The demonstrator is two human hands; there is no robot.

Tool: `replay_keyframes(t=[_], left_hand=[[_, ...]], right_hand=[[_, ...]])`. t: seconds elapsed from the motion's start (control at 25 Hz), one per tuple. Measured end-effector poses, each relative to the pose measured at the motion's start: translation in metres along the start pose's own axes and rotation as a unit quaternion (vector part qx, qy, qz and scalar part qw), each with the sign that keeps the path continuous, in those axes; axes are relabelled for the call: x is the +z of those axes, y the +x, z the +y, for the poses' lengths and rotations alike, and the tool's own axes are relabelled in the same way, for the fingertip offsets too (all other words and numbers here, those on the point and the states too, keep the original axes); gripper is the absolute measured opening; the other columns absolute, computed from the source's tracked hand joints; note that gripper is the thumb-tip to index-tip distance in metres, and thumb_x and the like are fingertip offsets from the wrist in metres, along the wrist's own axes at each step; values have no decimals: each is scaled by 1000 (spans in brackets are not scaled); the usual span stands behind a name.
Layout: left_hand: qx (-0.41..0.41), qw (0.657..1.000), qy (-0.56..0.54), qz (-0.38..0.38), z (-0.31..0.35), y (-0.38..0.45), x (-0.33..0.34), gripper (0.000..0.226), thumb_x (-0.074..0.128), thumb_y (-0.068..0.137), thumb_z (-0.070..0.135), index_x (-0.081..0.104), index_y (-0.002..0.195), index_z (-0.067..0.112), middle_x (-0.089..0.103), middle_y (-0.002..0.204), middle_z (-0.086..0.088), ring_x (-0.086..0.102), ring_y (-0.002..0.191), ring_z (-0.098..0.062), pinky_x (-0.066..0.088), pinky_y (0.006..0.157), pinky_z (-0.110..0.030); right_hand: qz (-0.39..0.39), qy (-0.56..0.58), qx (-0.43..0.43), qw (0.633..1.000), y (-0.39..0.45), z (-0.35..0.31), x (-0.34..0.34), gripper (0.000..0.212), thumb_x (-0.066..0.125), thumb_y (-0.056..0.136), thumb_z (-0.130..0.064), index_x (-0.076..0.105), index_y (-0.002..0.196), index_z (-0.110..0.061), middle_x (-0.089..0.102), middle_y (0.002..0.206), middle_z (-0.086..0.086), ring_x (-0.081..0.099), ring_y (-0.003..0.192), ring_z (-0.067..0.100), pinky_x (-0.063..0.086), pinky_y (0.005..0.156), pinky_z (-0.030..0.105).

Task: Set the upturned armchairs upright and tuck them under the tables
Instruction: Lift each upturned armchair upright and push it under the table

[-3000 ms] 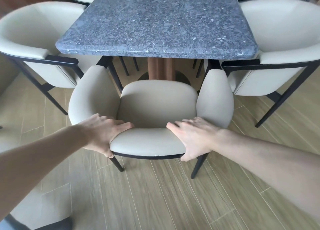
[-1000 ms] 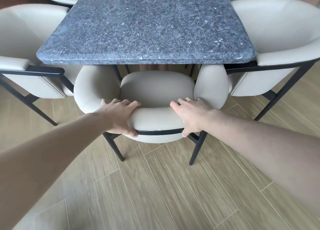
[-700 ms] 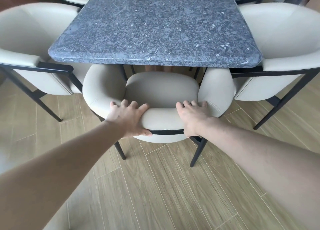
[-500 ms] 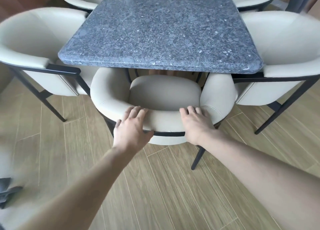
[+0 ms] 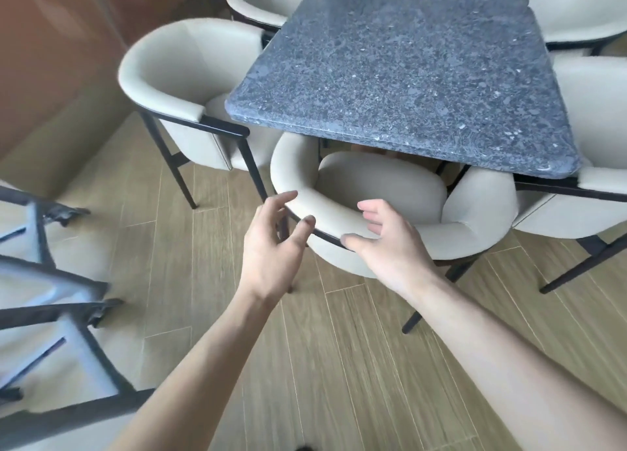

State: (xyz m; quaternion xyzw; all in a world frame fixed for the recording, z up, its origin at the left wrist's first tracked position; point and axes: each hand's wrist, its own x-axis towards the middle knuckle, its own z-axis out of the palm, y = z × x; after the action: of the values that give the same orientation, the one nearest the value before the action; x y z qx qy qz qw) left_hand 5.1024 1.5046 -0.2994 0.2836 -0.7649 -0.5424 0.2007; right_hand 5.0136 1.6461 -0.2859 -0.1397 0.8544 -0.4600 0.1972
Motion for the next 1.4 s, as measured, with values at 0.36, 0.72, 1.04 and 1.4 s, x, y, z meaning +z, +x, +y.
replay_keyframes(t=[0.36,0.72,1.04,1.4], left_hand=[[-43,986,-114,112,49,-36,-111,32,63,97,24,64,129,27,63,127,21,60,120,1,44,90,-6],[-66,971,-168,157,96,-79,-221,34,56,101,36,59,135,32,58,129,29,50,112,24,40,94,-14],[-93,971,-173,136,96,-89,-282,45,46,104,43,44,149,40,39,156,20,36,139,6,27,113,-26],[-87,965,-205,140,95,-16,-316,54,44,99,58,36,152,49,27,162,26,20,150,3,16,125,-39]], right_hand=[[-63,112,-38,991,-55,-115,46,45,70,88,-21,57,131,-24,60,132,-5,58,121,9,44,96,20],[-114,201,-62,971,-108,-206,86,37,65,92,-17,60,128,-23,61,133,-1,57,117,-3,42,102,26],[-178,178,-103,962,-121,-251,124,37,61,96,-21,59,132,-26,59,139,-6,53,113,-15,42,100,24],[-194,196,-122,953,-59,-305,149,43,60,88,-36,56,131,-35,55,138,-13,54,126,0,39,109,29]])
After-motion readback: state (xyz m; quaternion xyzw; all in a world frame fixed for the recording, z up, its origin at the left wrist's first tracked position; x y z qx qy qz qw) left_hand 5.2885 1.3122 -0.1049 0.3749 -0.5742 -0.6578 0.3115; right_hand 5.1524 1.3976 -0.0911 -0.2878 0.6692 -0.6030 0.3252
